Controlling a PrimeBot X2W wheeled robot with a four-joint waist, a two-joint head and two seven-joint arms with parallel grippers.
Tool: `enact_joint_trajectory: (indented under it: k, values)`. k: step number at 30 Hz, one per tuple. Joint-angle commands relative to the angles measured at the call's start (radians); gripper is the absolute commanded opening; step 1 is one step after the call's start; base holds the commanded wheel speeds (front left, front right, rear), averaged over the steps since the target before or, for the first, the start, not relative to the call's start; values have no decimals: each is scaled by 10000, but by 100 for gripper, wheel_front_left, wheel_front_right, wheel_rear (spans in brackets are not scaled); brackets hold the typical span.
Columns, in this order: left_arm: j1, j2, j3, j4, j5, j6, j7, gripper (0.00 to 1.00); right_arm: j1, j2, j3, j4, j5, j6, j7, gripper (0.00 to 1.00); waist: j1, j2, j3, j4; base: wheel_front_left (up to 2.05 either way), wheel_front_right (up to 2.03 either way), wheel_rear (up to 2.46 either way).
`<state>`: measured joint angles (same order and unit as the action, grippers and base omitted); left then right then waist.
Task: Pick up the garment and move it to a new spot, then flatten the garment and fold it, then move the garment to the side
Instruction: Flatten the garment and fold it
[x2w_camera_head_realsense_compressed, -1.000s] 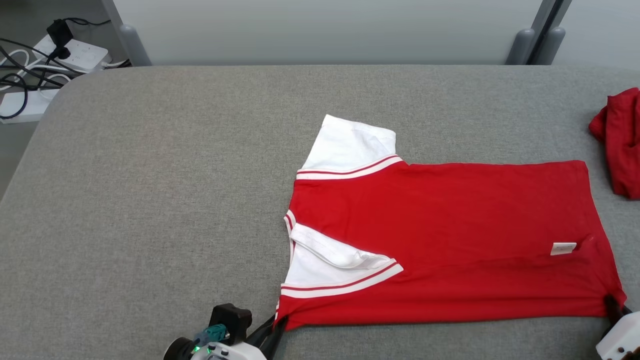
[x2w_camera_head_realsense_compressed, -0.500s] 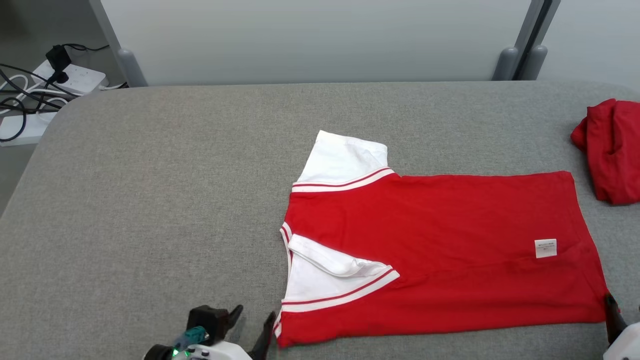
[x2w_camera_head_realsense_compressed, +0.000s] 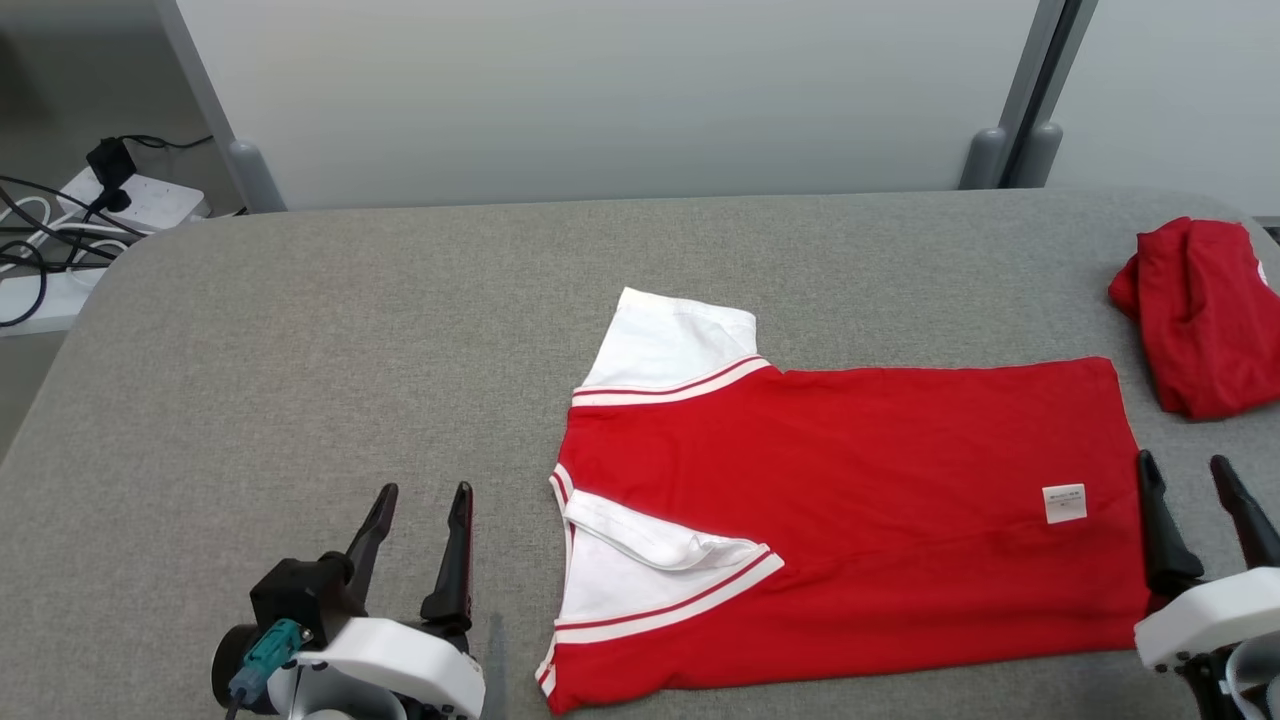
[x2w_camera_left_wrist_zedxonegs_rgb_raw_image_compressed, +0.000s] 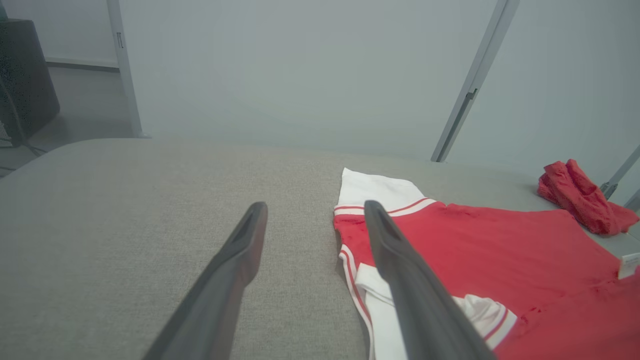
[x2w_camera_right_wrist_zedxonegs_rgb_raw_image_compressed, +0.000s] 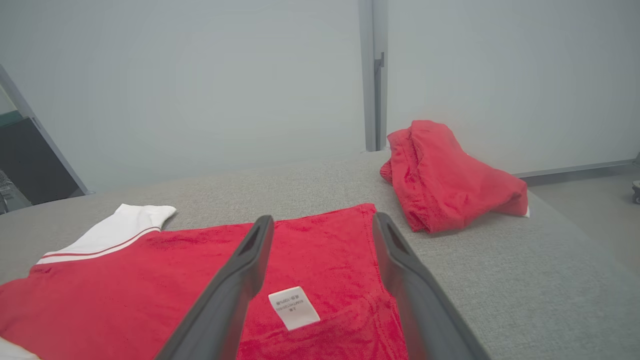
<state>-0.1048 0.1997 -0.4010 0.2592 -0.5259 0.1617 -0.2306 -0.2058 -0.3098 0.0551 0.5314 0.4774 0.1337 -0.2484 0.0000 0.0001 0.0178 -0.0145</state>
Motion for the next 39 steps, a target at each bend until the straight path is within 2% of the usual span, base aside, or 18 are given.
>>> enact_joint_trajectory:
  k: [1, 5, 10, 15, 20, 24, 29, 39]
  values:
    - [-135, -19, 574, -478, -53, 59, -213, 100, 278, 90, 55, -808, -243, -30, -132, 100, 0, -1, -106, -42, 0, 0, 0]
    - [-60, -147, 804, -818, 213, 13, -294, 100, 618, 375, 164, -1670, -554, -30, -132, 100, 0, -1, -170, -79, 0, 0, 0]
    - [210, -554, 1380, -1617, 853, -267, -308, 100, 1073, 564, 173, -2645, -889, -30, -132, 100, 0, -1, -235, -124, 0, 0, 0]
    - [455, -791, 1604, -1348, 1238, -684, -310, 100, 1426, 678, 38, -2750, -1068, -30, -133, 100, 0, -1, -305, -207, 0, 0, 0]
    - [50, -981, 1685, -720, 1463, -1014, -310, 100, 1419, 724, 77, -2594, -1128, -30, -133, 100, 0, -1, -287, -374, 0, 0, 0]
    - [-688, -1114, 1628, 148, 1319, -1250, -258, 100, 1336, 740, 220, -2502, -1128, -30, -133, 100, 0, -1, -148, -582, 0, 0, 0]
    - [-2436, -1197, 1549, 1376, 1150, -1423, 235, 100, 1085, 644, 381, -2492, -1111, -30, -133, 100, 0, -1, 513, -905, 0, 0, 0]
    - [-5935, -1209, 1109, 3891, 1303, -1775, 1766, 100, 346, 557, 352, -2772, -1223, -30, -133, 100, 0, -1, 2203, -1178, 0, 0, 0]
